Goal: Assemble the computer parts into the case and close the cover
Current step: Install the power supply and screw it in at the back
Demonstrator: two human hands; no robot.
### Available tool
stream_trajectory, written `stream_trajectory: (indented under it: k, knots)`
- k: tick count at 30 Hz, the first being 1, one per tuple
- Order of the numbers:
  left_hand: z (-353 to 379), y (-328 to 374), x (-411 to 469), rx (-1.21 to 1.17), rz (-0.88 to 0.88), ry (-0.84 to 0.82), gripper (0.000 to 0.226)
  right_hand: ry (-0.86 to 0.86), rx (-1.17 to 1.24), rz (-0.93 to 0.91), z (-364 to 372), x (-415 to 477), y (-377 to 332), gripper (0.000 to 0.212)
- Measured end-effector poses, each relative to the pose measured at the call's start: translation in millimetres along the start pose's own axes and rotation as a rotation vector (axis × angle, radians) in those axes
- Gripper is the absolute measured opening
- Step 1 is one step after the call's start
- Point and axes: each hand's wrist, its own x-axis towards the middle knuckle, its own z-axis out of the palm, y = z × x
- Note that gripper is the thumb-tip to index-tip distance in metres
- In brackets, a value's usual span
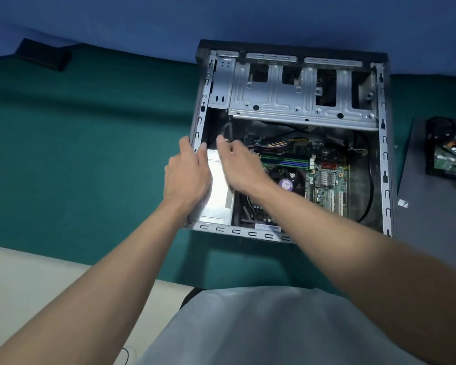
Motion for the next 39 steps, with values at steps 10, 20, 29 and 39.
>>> stream_trajectory:
  k: [10, 20, 29, 39]
  knots:
    - [0.4, 1.8, 1.7, -0.011, -0.007, 0.014, 0.040, 0.217, -0.118, 0.014, 22.1, 16.9, 1.5, 0.061]
    - [-0.1, -0.8, 1.5, 0.002, 0.049, 0.031, 0.042, -0.461, -0.297, 0.146, -13.5, 55.2, -22.3, 0.036]
    - [1.6, 1.6, 5.3, -0.006, 0.067, 0.033, 0.033, -0.722, -0.384, 0.205, -8.4, 89.9, -26.1, 0.026]
    - [-3.4, 0.5, 6.3, 0.001, 0.047, 0.036, 0.030, -0.286, -0.437, -0.038, -3.8, 73.2, -19.6, 0.040]
